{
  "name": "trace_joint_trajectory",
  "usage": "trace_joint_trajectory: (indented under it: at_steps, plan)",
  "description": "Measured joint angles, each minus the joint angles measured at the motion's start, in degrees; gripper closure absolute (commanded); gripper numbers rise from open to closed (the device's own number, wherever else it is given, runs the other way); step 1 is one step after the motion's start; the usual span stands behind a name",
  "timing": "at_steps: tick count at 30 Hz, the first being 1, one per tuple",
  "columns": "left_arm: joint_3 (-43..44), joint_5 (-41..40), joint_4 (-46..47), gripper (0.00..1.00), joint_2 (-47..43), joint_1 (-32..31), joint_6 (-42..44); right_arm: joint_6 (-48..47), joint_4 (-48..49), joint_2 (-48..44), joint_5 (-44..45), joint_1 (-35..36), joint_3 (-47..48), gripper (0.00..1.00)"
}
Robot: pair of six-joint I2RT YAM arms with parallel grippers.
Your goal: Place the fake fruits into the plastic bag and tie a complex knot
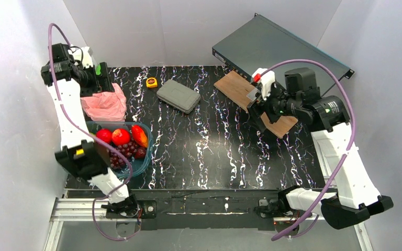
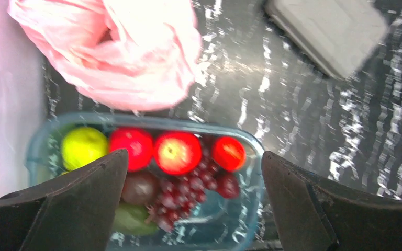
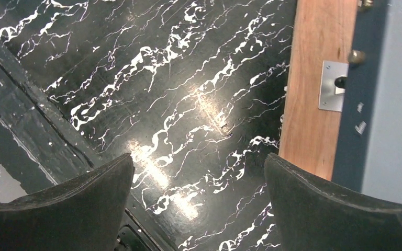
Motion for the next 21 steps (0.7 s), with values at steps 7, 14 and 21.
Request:
trace_joint_trajectory:
  at_steps: [7, 14, 21]
  plan:
    - [11.0, -8.0, 4.2, 0.01, 20.3, 0.5, 4.9, -1.1, 1.9, 1.5, 2.7, 8.9, -2.4, 0.0]
    - [15.2, -14.8, 9.4, 0.18, 35.6, 0.5, 6.0, -1.0, 5.4, 1.3, 3.5, 14.1, -7.5, 0.0]
    - [12.2, -9.2, 10.4, 0.93, 40.8, 0.4, 5.7, -0.5, 14.8, -6.4, 2.5, 14.3, -18.4, 0.0]
